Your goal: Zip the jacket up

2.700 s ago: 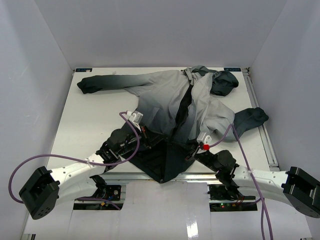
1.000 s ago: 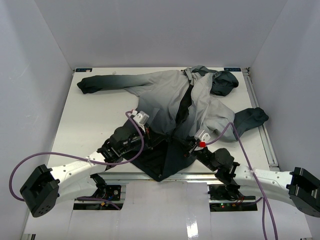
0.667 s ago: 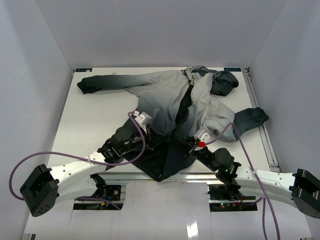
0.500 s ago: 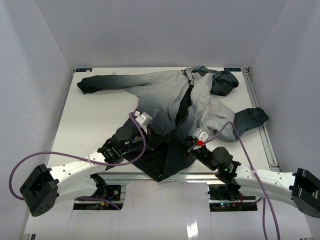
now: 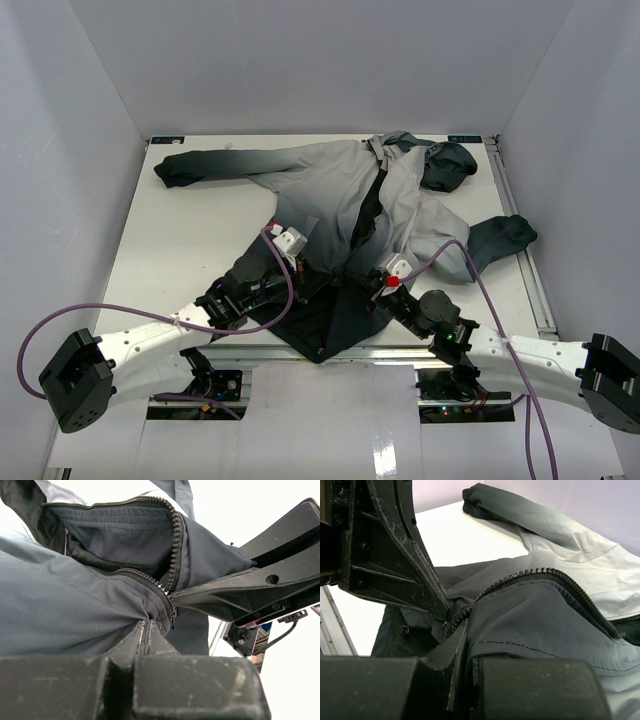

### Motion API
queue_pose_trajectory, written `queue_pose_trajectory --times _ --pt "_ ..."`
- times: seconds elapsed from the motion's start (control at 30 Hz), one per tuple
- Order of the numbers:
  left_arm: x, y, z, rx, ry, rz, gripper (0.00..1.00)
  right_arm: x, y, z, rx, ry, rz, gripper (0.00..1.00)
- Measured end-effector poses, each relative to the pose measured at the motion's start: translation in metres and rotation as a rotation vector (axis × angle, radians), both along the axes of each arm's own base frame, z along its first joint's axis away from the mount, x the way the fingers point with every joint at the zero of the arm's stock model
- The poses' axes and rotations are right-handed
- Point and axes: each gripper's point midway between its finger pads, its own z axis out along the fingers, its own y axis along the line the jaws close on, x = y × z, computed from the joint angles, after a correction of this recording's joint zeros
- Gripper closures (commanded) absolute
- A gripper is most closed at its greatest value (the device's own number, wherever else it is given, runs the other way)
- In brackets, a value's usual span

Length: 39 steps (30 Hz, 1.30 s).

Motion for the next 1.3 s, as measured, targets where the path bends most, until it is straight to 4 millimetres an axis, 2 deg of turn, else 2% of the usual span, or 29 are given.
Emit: queue_pose_trajectory --times 0.1,0.27,0.5,0.73,0.87,0.93,1.0,1.03,1.1,1.3 --pt "0.001 0.000 -0.002 0.016 0.002 0.002 0.77 0.001 0.001 -0.004 -0.012 0.009 -0.001 0.92" --pt "-0.001 -0.001 -0.003 0.023 0.009 -0.008 0.64 0.001 0.002 -0.006 -0.012 0.019 -0.001 0.92" --pt "-0.005 -0.003 0.002 0.008 0.002 -0.025 0.58 0.000 0.002 -0.003 0.004 0.020 0.000 0.92" --pt "-0.008 -0.004 0.003 0.004 0.002 -0.041 0.56 0.000 0.002 -0.001 0.008 0.018 0.000 0.92" --pt "-0.009 -0.005 0.001 0.009 0.006 -0.049 0.63 0.000 0.002 -0.001 0.009 0.019 0.003 0.92" --pt "-0.009 -0.006 -0.002 0.017 0.008 -0.052 0.76 0.000 0.002 -0.001 0.010 0.020 0.004 0.92" --pt "-0.009 -0.006 -0.004 0.022 0.009 -0.055 0.84 0.000 0.002 -0.001 0.012 0.019 0.004 0.92" --pt "-0.009 -0.006 -0.004 0.025 0.009 -0.058 0.92 0.000 0.002 -0.001 0.013 0.019 0.003 0.92" --pt "-0.010 -0.007 -0.004 0.025 0.005 -0.066 1.00 0.000 0.002 0.000 0.014 0.019 0.003 0.92" --pt "-0.011 -0.008 -0.003 0.022 -0.003 -0.077 1.00 -0.001 0.001 0.001 0.022 0.023 0.004 0.92"
